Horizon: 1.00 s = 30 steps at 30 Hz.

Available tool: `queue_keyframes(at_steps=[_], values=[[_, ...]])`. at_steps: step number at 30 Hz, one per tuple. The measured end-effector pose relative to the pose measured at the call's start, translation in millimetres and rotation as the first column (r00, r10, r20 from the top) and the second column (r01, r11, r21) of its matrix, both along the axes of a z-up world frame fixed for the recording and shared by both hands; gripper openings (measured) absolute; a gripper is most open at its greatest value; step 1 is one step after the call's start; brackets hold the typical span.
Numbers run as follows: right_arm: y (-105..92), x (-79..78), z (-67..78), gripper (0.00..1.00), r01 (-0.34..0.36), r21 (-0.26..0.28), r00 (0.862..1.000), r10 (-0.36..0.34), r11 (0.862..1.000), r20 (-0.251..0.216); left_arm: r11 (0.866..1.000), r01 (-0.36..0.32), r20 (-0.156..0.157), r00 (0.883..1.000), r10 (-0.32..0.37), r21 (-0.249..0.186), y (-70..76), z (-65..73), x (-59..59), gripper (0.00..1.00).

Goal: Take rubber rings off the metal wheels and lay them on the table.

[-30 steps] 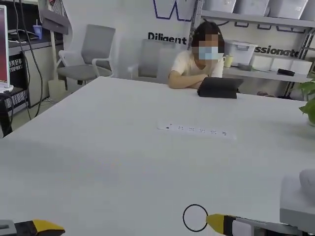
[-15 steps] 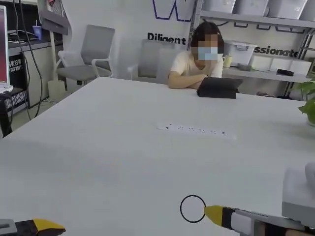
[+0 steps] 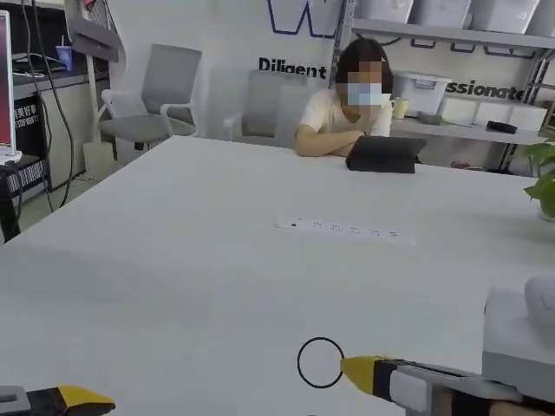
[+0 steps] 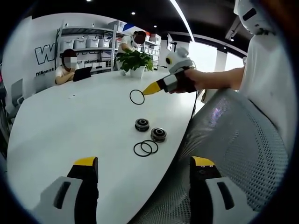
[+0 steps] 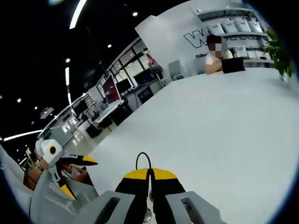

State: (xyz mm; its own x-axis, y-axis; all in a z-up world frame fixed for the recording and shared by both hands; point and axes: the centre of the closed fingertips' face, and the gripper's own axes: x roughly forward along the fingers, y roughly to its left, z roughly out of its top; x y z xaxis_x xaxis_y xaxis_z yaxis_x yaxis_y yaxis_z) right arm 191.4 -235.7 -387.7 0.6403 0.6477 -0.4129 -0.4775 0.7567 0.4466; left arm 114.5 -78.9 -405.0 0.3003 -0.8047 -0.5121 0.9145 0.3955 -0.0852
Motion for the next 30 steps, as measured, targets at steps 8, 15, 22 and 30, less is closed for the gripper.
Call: queue_keyframes(at_steps=[8, 15, 22, 30], values=[[16.7, -7.3, 1.7, 0.0, -0.045, 0.007, 0.999, 0.045, 0.999, 0.001, 1.0, -0.001, 0.0, 1.0, 0.001, -0.001, 0.2, 0.0, -0.1, 0.78], [33.4, -18.2, -1.6, 0.0, -0.145, -0.084, 0.988, 0.149, 0.986, 0.045, 1.0, -0.001, -0.002, 1.0, 0.001, 0.0, 0.4, -0.2, -0.4, 0.77], [44.3, -26.2, -6.9, 0.0, -0.206, -0.123, 0.976, 0.213, 0.971, 0.051, 1.0, 0.003, 0.0, 1.0, -0.003, 0.0, -0.2, 0.3, -1.1, 0.77], [56.1, -35.9, -16.0, 0.0, -0.27, -0.164, 0.959, 0.28, 0.949, 0.045, 1.0, -0.002, -0.004, 1.0, 0.002, -0.001, 0.3, -0.2, -0.6, 0.77]])
